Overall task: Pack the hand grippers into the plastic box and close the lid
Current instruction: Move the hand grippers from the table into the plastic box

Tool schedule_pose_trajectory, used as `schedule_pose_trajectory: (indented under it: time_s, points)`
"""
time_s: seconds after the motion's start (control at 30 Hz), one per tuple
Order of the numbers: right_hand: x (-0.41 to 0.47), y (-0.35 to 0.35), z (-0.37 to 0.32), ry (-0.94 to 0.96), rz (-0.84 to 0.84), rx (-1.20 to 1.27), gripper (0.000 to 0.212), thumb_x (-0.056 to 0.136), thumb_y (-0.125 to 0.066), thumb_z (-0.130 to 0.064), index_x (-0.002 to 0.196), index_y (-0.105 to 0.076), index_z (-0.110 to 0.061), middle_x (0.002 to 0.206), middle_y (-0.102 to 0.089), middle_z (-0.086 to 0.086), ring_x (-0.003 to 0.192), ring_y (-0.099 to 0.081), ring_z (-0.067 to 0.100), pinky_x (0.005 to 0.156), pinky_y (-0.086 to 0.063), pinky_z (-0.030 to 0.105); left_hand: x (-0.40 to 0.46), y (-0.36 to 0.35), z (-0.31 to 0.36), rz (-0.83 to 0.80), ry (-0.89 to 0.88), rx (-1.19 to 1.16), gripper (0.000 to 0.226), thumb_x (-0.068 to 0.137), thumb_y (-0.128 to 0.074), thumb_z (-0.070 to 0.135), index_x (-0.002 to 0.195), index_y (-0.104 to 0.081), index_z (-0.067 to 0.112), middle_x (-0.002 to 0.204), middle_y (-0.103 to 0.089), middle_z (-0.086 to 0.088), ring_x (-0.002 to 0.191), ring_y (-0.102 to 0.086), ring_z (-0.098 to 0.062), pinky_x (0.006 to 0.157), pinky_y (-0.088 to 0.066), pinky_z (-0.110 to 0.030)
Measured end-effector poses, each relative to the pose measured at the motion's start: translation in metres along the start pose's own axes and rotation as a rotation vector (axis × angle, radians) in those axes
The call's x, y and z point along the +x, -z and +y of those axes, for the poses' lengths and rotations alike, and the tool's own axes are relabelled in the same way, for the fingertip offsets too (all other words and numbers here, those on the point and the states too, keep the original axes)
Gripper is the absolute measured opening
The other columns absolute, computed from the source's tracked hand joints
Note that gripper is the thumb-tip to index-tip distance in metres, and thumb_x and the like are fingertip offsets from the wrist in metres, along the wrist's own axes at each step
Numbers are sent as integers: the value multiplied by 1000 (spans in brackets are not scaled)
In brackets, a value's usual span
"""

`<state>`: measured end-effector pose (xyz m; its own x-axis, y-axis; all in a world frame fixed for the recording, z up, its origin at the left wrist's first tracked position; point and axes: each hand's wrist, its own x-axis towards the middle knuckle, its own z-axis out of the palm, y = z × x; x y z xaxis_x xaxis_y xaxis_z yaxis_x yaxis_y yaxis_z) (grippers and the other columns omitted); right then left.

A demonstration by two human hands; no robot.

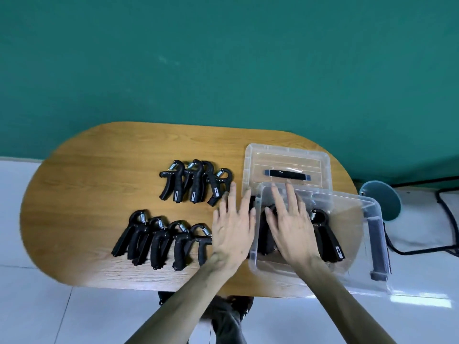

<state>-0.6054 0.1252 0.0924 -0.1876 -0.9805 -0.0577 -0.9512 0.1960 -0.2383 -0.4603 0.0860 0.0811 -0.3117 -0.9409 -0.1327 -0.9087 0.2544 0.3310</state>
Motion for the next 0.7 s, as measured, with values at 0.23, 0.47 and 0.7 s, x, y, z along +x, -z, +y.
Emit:
schedule_pose_trajectory:
  time_s: [0.23,0.47,0.7]
  points:
    - [19,-11,-103,128,-11,25,61,105,-33,-43,159,-7,-29,165,-15,12,129,-45,39,102,-47,52,-14,38,-108,-2,146,36,55,106,-22,45,158,-15,28,166,-12,-9,132,-45,-30,101,-42,-45]
    - [41,-44,-177,190,-84,-25,61,105,-31,-45,159,-9,-28,166,-12,11,132,-45,36,97,-52,48,-24,48,-203,-90,288,58,57,105,-13,47,158,-2,30,167,-8,-7,138,-38,-28,111,-32,-44]
    - [70,-96,-221,183,-166,-96,61,104,-30,-46,159,-13,-24,165,-14,14,133,-44,38,101,-49,49,-36,30,-277,-187,338,10,59,104,-5,50,157,10,28,167,8,-7,147,-23,-25,120,-19,-44]
